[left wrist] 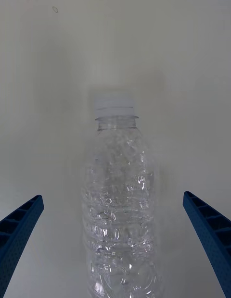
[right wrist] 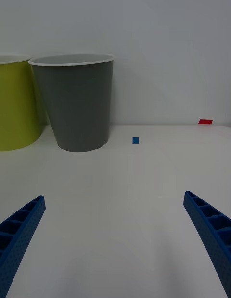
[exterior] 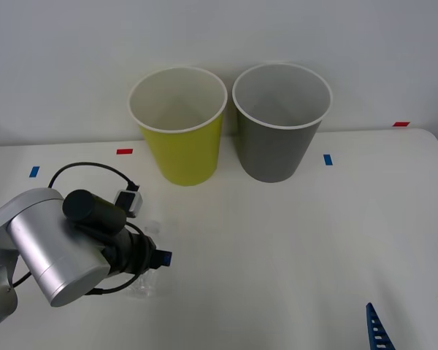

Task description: Put cans in the gray bin and PET bottles in the light green bin.

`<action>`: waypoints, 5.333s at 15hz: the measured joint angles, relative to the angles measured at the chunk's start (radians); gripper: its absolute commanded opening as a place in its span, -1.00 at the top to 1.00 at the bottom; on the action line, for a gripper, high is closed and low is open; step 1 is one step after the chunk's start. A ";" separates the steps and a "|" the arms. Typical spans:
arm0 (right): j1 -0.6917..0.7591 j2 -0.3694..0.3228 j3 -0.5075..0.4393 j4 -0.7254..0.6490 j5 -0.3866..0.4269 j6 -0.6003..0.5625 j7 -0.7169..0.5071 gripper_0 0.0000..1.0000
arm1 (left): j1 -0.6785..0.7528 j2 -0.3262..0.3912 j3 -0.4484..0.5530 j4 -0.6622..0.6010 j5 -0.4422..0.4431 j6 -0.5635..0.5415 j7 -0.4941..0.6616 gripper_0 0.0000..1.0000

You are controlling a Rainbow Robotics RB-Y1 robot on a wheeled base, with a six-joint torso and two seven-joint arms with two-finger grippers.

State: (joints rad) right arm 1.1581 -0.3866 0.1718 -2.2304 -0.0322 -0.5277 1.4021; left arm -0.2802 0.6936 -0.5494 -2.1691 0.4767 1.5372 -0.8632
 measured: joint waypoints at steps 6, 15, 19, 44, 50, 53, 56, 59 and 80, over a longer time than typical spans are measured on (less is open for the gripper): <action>0.000 0.000 0.000 0.000 0.000 0.000 0.000 -1.00 | -0.008 -0.055 0.006 0.043 0.019 0.000 0.020 -1.00; 0.000 0.000 0.000 0.000 0.000 0.000 0.000 -1.00 | -0.040 -0.097 0.006 0.163 0.046 -0.001 -0.001 -1.00; 0.000 0.000 0.000 0.000 0.000 0.000 0.000 -1.00 | -0.043 -0.110 0.006 0.199 0.045 0.000 -0.020 -1.00; 0.000 0.000 0.000 0.000 0.000 0.000 0.000 -1.00 | 0.016 -0.114 0.006 0.106 -0.107 -0.061 -0.126 1.00; 0.000 0.000 0.000 0.000 0.000 0.000 0.000 -1.00 | 0.190 -0.031 0.097 -0.145 -0.163 -0.195 -0.140 1.00; 0.000 0.000 0.000 0.000 0.000 0.000 0.000 -1.00 | 0.271 -0.002 0.157 -0.220 -0.162 -0.315 -0.169 1.00; 0.000 0.000 0.000 0.000 0.000 0.000 0.000 -1.00 | 0.344 0.004 0.258 -0.248 -0.119 -0.456 -0.301 1.00; 0.000 0.000 0.000 0.000 0.000 0.000 0.000 -1.00 | 0.422 0.000 0.399 -0.317 -0.019 -0.518 -0.442 1.00; 0.000 0.000 0.000 0.000 0.000 0.000 0.000 -1.00 | 0.146 -0.140 0.927 -0.409 0.316 -0.409 -0.652 1.00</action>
State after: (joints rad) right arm 1.1582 -0.3866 0.1718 -2.2304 -0.0322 -0.5277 1.4021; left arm -0.1342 0.5537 0.3778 -2.5786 0.7930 1.1278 -1.5150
